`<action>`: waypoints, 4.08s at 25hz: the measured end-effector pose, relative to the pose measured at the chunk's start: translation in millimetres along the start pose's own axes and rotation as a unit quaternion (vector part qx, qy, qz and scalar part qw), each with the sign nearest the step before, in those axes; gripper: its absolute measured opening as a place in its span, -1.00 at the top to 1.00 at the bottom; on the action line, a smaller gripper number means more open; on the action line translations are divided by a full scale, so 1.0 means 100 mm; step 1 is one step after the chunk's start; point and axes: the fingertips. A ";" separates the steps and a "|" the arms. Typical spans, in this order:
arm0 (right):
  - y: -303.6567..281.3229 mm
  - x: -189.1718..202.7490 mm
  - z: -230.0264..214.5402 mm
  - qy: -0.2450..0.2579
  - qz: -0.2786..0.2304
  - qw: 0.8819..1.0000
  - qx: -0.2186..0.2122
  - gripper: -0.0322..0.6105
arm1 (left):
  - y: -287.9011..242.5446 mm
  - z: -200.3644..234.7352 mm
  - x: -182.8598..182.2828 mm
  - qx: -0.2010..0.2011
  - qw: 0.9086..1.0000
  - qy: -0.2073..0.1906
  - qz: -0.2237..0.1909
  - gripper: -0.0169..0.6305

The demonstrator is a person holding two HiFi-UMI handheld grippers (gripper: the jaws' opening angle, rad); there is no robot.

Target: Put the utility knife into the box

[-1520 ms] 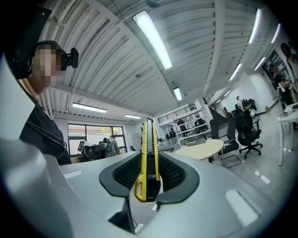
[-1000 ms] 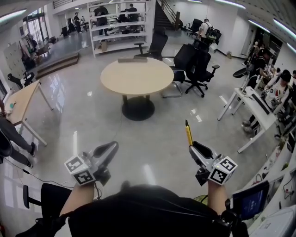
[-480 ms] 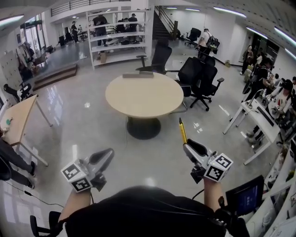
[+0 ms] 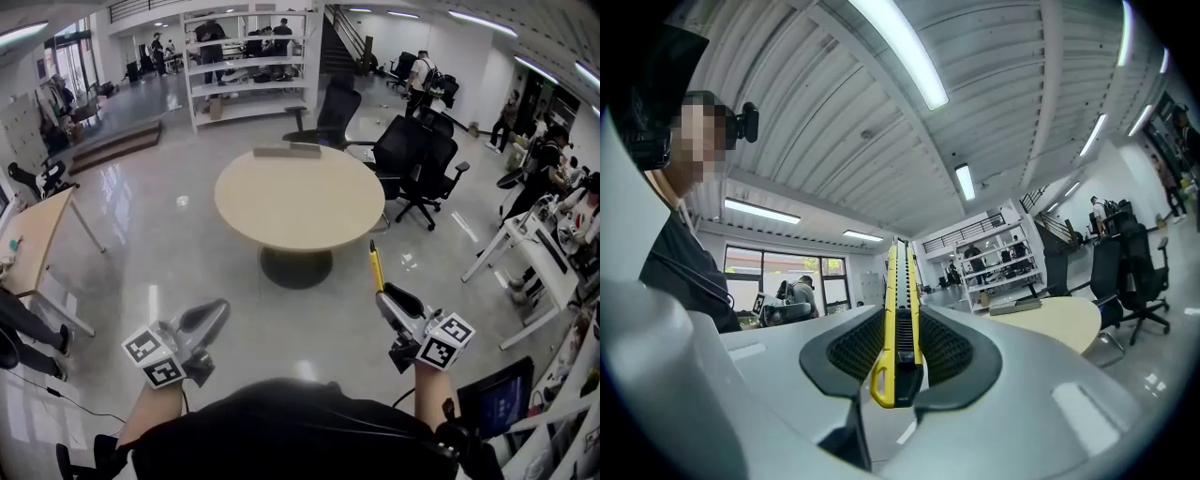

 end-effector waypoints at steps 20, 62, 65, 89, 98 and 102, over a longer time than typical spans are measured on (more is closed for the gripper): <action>-0.33 -1.04 -2.66 0.010 0.029 0.996 -0.083 0.50 | -2.64 0.30 0.27 -0.064 0.998 -0.011 -0.015 0.96; -5.00 -1.01 -4.68 -0.021 0.070 0.996 -0.058 0.50 | -3.88 5.18 0.20 -0.033 0.999 0.042 0.013 0.96; -5.10 -1.08 -5.17 -0.029 0.080 0.994 -0.074 0.50 | -4.28 5.28 0.28 -0.060 0.997 0.048 0.010 0.96; -6.06 -0.73 -6.69 -0.077 0.108 0.988 -0.082 0.50 | -5.49 6.17 1.08 -0.045 0.991 0.095 0.085 0.96; -6.30 -0.56 -6.15 -0.087 0.137 0.986 -0.035 0.50 | -5.14 6.74 0.96 -0.004 0.995 0.096 0.038 0.96; -6.38 -0.59 -6.24 -0.083 0.147 0.984 -0.055 0.50 | -5.15 6.77 0.97 -0.032 0.993 0.109 0.026 0.96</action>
Point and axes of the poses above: the fingertips, and each gripper's own axes: y backward along the fingers, z to its left, x out of its underside, and after that the axes turned 5 degrees about -y, right-handed
